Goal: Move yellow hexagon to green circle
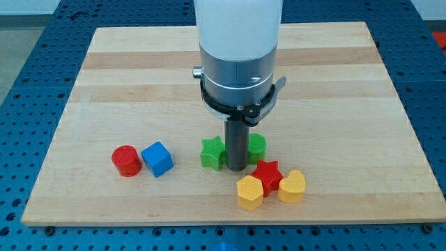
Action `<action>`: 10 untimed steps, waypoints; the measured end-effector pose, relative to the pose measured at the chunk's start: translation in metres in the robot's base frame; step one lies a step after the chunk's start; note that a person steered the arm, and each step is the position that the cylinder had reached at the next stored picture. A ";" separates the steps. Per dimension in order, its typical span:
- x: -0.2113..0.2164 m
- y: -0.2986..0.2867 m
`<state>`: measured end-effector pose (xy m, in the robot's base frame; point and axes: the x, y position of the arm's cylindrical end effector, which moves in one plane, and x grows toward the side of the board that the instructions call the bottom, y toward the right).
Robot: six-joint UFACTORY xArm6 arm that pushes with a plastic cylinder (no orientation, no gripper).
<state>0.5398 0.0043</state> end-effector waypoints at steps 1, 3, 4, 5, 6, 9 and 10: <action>0.002 -0.003; 0.079 -0.063; 0.079 -0.063; 0.073 -0.049; 0.054 -0.026; 0.079 -0.027; 0.079 -0.027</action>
<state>0.6183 -0.0229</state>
